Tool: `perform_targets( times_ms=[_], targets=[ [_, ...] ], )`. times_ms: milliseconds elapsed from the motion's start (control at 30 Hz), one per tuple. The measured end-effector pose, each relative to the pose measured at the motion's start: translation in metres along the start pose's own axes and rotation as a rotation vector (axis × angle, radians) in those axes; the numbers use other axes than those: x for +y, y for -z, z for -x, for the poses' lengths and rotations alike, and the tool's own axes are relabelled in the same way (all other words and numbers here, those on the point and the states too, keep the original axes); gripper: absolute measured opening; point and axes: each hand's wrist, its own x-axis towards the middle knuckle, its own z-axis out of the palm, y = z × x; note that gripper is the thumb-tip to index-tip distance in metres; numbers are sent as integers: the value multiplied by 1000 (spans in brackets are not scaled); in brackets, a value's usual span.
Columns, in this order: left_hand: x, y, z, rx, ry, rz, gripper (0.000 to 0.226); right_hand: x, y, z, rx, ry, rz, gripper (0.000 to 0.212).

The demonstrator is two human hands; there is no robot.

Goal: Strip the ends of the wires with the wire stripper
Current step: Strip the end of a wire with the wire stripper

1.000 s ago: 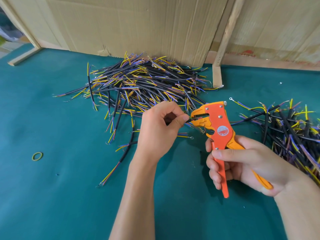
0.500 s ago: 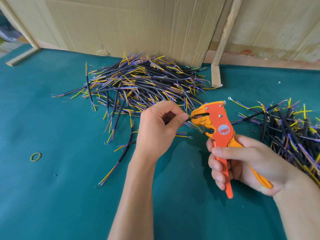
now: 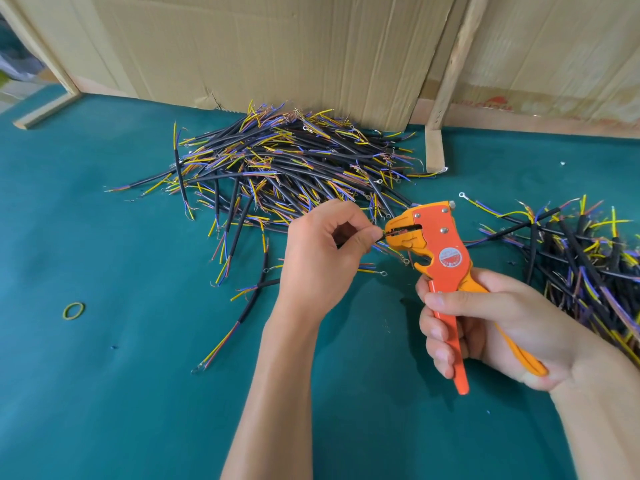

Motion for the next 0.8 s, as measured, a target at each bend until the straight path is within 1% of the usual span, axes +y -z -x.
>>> perform_targets(
  times_ms=[133,333,400,467,533,600,700,800],
  targets=[
    [1,-2,-1,8,-3,-12,13,0,-2,-1,22,1,7,22],
    [0,-5,0,21,15,8,12,-1,-4,-1,52,6,11,23],
    [0,-5,0,27,18,17,12,-1,-5,-1,68,4,10,21],
    [1,-6,0,31,22,27,12,0,-8,-3,115,19,5,20],
    [2,-6,1,37,30,43,13,1,-12,-6,206,60,19,32],
    [1,-4,0,47,38,53,14,3,-16,-8,263,95,16,37],
    [-1,-6,0,87,25,50,14,3,-18,-8,252,107,-11,38],
    [2,-11,0,136,25,-11,15,1,-16,-6,166,121,-102,29]
  ],
)
